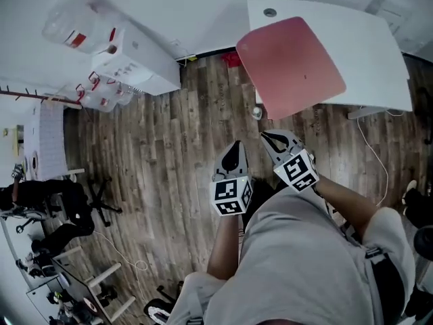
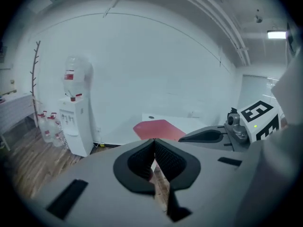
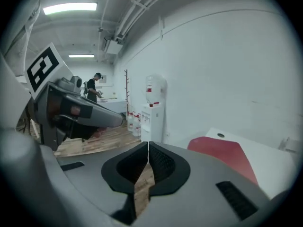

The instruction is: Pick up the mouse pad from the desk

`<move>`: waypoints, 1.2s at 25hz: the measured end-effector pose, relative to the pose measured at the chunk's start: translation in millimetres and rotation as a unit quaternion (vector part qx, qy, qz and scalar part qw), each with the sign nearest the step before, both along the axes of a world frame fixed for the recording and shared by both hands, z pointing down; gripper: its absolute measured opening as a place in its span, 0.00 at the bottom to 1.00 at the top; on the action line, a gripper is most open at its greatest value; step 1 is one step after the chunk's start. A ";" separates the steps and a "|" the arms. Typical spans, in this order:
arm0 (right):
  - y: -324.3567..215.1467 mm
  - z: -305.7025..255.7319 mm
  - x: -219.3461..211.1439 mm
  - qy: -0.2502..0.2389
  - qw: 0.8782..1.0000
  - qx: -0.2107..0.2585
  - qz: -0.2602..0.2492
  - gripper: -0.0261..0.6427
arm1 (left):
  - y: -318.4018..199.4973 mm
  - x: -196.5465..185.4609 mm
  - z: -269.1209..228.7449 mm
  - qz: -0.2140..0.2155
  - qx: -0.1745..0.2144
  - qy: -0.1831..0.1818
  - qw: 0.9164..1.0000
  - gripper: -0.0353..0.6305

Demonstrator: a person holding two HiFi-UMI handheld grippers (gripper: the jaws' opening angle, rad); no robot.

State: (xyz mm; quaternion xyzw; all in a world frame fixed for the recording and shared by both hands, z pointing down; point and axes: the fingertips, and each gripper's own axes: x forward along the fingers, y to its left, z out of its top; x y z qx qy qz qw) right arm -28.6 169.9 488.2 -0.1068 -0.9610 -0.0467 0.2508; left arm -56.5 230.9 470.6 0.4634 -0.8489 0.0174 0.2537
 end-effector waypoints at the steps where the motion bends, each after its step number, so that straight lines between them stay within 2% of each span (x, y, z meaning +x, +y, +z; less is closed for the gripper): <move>1: 4.0 -4.9 -6.4 -0.008 1.000 -0.006 0.016 0.10 | 4.0 -9.5 -1.9 0.015 0.000 -0.002 1.000 0.07; 4: 3.5 -6.7 -16.3 -0.015 0.996 -0.034 0.082 0.10 | 4.5 -36.1 -1.4 0.059 0.004 -0.011 0.998 0.07; 6: 0.2 3.0 -13.7 -0.001 0.991 -0.052 0.124 0.10 | -2.3 -53.5 6.2 0.083 0.004 -0.009 0.997 0.07; 7: -1.8 8.4 -11.0 0.007 0.989 -0.046 0.138 0.10 | -8.2 -62.0 11.0 0.093 0.003 -0.007 0.996 0.07; 10: -13.6 22.7 -2.0 0.027 0.987 0.042 0.150 0.10 | -35.0 -77.6 25.5 0.133 -0.011 -0.013 0.991 0.07; 11: -19.6 28.7 -1.0 0.033 0.986 0.064 0.153 0.10 | -45.8 -80.0 30.1 0.148 -0.017 -0.017 0.989 0.07; 12: -26.8 35.7 -1.6 0.038 0.984 0.067 0.160 0.10 | -56.9 -82.0 34.9 0.161 -0.021 -0.018 0.987 0.07; 16: -69.9 65.2 -7.9 0.065 0.973 0.008 0.223 0.10 | -98.0 -93.3 60.9 0.203 -0.047 0.010 0.978 0.07; 17: -81.9 70.0 -8.9 0.071 0.970 0.022 0.233 0.10 | -106.2 -97.1 67.3 0.215 -0.057 0.022 0.975 0.07; 20: -110.5 83.9 -8.2 0.090 0.959 0.138 0.231 0.10 | -127.1 -107.1 83.9 0.259 -0.088 0.053 0.960 0.07; 21: -119.1 89.5 -7.3 0.095 0.954 0.155 0.236 0.10 | -134.7 -111.6 90.2 0.273 -0.102 0.053 0.955 0.07; 23: -135.9 99.6 -4.3 0.098 0.949 0.130 0.268 0.10 | -151.7 -121.8 103.6 0.288 -0.124 0.047 0.948 0.07; 25: -147.1 111.0 -1.0 0.100 0.945 0.075 0.304 0.10 | -166.1 -132.9 117.5 0.281 -0.136 0.056 0.948 0.07; 28: -151.6 127.5 2.6 0.107 0.936 0.022 0.336 0.10 | -181.1 -147.1 130.6 0.267 -0.146 0.075 0.950 0.07; 30: -149.1 133.2 10.5 0.107 0.926 -0.009 0.362 0.10 | -185.8 -147.7 136.9 0.283 -0.155 0.076 0.943 0.07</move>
